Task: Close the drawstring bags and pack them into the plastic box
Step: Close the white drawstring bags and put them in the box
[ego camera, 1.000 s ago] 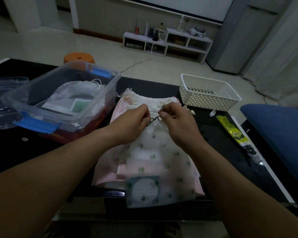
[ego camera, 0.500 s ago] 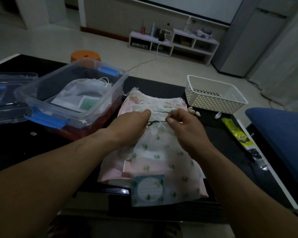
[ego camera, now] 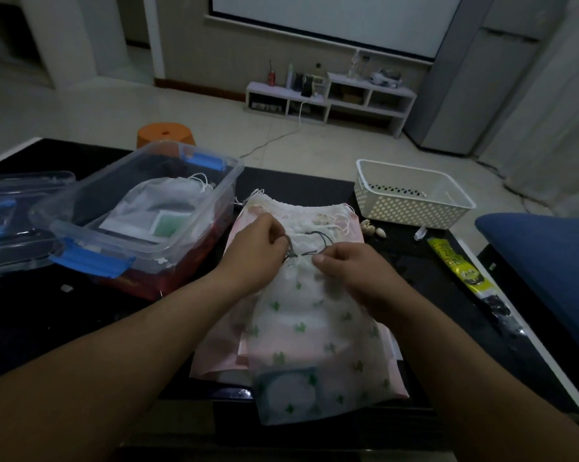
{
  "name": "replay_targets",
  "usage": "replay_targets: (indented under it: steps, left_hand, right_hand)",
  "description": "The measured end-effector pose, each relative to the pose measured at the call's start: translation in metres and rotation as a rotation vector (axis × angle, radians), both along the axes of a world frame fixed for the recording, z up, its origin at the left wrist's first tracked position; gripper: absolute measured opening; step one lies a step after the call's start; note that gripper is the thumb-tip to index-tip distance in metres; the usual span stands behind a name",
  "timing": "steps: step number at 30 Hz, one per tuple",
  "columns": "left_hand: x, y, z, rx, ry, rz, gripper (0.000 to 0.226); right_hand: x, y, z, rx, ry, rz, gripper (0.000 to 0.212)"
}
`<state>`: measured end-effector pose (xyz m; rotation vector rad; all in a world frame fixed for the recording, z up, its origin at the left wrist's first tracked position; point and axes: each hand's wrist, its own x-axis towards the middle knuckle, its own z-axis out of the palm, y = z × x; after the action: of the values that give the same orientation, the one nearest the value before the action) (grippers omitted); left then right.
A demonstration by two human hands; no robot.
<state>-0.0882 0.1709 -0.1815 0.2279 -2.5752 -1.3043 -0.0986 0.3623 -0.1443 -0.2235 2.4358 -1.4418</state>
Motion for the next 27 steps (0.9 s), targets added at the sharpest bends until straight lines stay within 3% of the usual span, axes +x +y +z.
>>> replay_targets:
  steps: [3, 8, 11, 15, 18, 22, 25, 27]
  left_hand:
    - [0.01, 0.008, 0.017, 0.307, -0.024, 0.026, 0.041]
    - [0.053, 0.011, 0.038, 0.569, -0.241, -0.253, 0.037]
    - [0.069, 0.001, 0.043, 0.343, -0.15, -0.256, 0.034]
    - [0.074, -0.027, 0.077, 0.253, 0.052, -0.089, 0.031]
    - [0.064, -0.065, 0.106, 0.176, 0.153, -0.012, 0.027]
    - [0.057, -0.13, 0.138, -0.05, 0.274, 0.249, 0.019]
    - [0.056, -0.171, 0.129, -0.209, 0.386, 0.415, 0.045]
    - [0.056, -0.179, 0.118, -0.336, 0.341, 0.332, 0.042]
  right_hand:
    - [-0.003, 0.003, 0.007, -0.086, 0.068, -0.107, 0.023]
    - [-0.015, 0.006, 0.021, -0.297, 0.062, -0.337, 0.021]
    - [-0.019, 0.007, 0.022, -0.42, 0.015, -0.355, 0.025]
    - [-0.005, -0.01, 0.029, -0.523, -0.148, -0.062, 0.044]
    - [0.005, -0.04, 0.048, -0.503, -0.142, 0.071, 0.036]
    - [-0.003, -0.116, 0.071, -0.411, -0.009, -0.018, 0.025]
    - [-0.011, -0.176, 0.082, -0.354, 0.004, -0.067, 0.022]
    - [-0.019, -0.202, 0.079, -0.242, -0.024, -0.042, 0.022]
